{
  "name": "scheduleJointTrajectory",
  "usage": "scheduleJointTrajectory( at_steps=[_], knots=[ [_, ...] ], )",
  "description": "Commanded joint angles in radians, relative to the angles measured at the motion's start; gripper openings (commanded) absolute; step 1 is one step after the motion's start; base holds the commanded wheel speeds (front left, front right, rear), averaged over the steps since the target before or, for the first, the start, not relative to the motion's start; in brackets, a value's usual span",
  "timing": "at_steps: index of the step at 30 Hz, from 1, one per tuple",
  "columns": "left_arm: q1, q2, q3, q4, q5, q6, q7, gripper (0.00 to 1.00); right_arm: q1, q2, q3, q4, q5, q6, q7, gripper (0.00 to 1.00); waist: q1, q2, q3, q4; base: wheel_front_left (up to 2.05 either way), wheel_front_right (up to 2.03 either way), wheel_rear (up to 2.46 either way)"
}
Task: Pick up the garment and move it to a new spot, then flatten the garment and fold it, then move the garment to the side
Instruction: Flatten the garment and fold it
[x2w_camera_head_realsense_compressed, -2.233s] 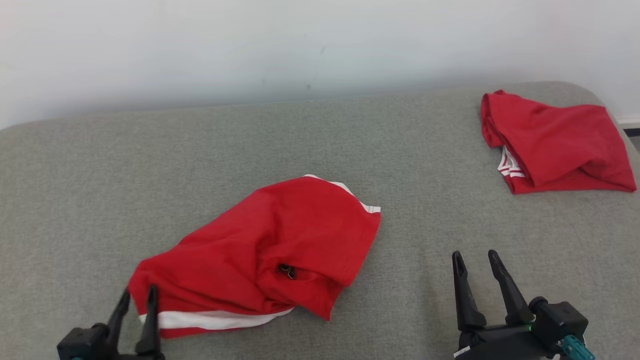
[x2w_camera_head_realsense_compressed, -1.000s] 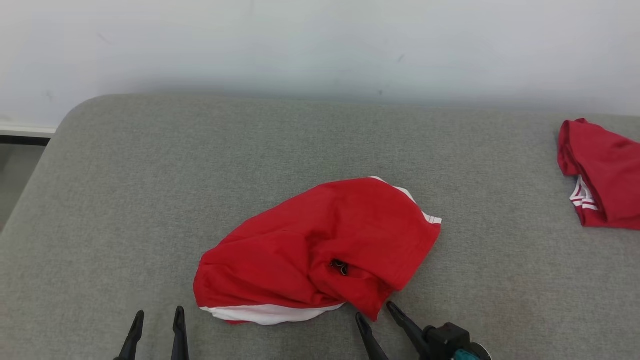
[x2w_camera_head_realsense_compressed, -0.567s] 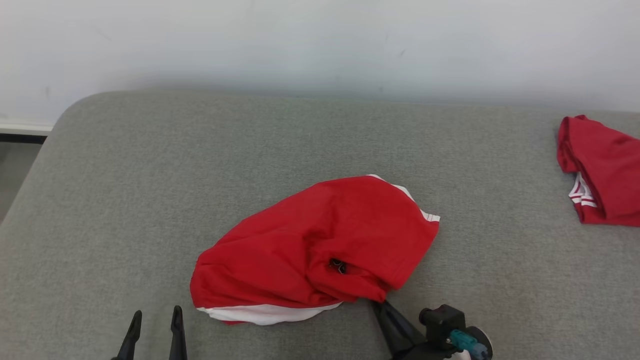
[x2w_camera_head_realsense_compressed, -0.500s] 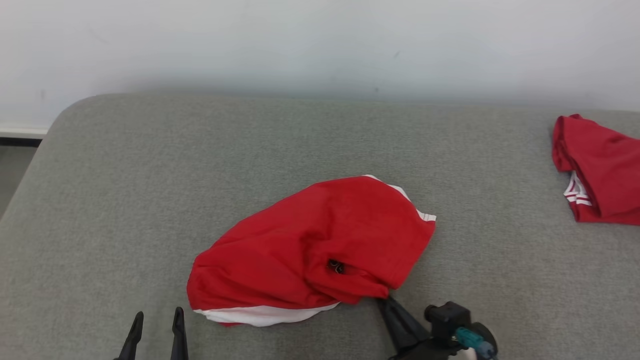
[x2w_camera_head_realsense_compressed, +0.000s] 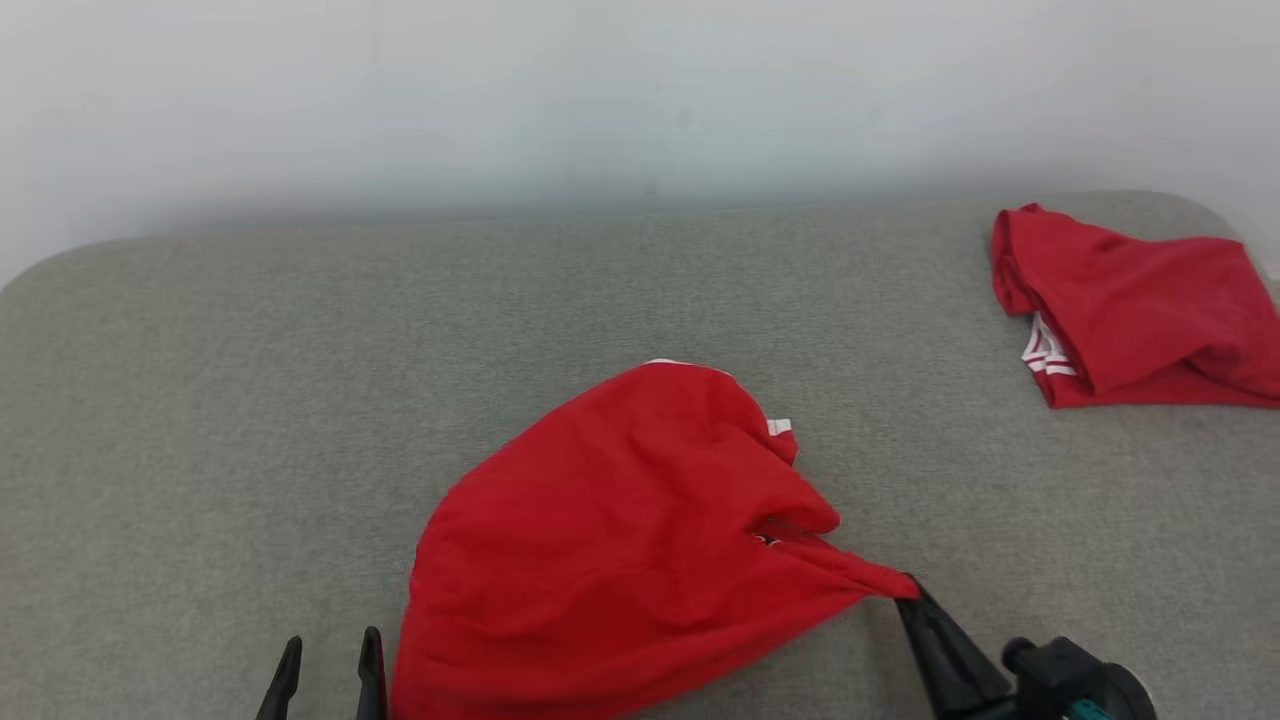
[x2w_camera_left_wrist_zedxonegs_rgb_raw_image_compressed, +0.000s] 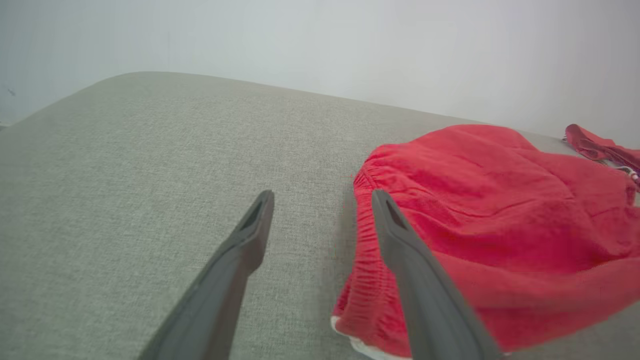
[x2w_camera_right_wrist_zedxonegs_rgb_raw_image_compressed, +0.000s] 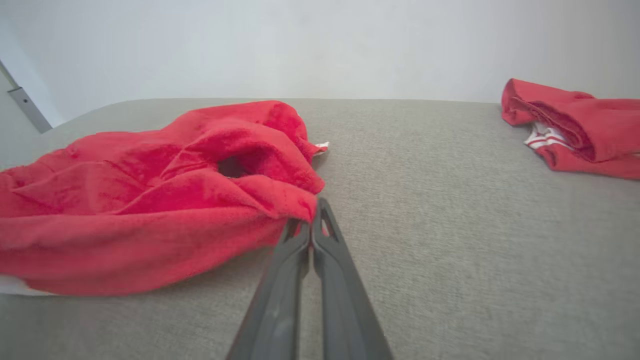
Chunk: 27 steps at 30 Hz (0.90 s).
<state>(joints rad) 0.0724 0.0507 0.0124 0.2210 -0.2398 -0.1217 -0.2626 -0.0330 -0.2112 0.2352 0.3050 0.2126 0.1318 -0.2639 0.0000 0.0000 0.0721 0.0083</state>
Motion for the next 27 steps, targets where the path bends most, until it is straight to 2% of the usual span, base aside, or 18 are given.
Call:
scheduleJointTrajectory(
  at_steps=[1,8,12,16,21,27],
  knots=[
    [-0.004,-0.001,0.001,0.001,-0.007,0.006,-0.003,1.00,0.029,-0.014,-0.021,-0.028,-0.010,-0.003,0.000,0.00,0.0000,0.0000,0.007,-0.025,0.00,0.00,0.00],
    [-0.014,-0.001,0.002,0.002,-0.016,0.007,-0.003,1.00,0.141,-0.052,-0.117,-0.186,-0.039,-0.003,0.049,0.00,0.0000,0.0000,0.025,-0.044,0.00,0.00,0.00],
    [-0.023,-0.001,-0.004,0.005,-0.020,0.005,-0.003,1.00,0.157,-0.043,-0.126,-0.235,-0.039,-0.003,0.078,0.00,0.0000,0.0000,0.030,-0.037,0.00,0.00,0.00],
    [-0.033,-0.001,-0.013,0.008,-0.023,0.003,-0.003,1.00,0.122,-0.041,-0.089,-0.260,-0.041,-0.003,0.097,0.00,0.0000,0.0000,0.029,-0.010,0.00,0.00,0.00],
    [-0.025,-0.001,-0.013,0.014,-0.027,0.003,-0.003,1.00,0.013,-0.057,-0.018,-0.232,-0.035,-0.003,0.119,0.00,0.0000,0.0000,0.015,0.036,0.00,0.00,0.00],
    [-0.017,-0.001,-0.029,0.018,-0.030,0.004,-0.003,1.00,-0.202,-0.067,0.059,-0.085,-0.011,-0.003,0.124,0.00,0.0000,0.0000,0.002,0.097,0.00,0.00,0.00]
  ],
)
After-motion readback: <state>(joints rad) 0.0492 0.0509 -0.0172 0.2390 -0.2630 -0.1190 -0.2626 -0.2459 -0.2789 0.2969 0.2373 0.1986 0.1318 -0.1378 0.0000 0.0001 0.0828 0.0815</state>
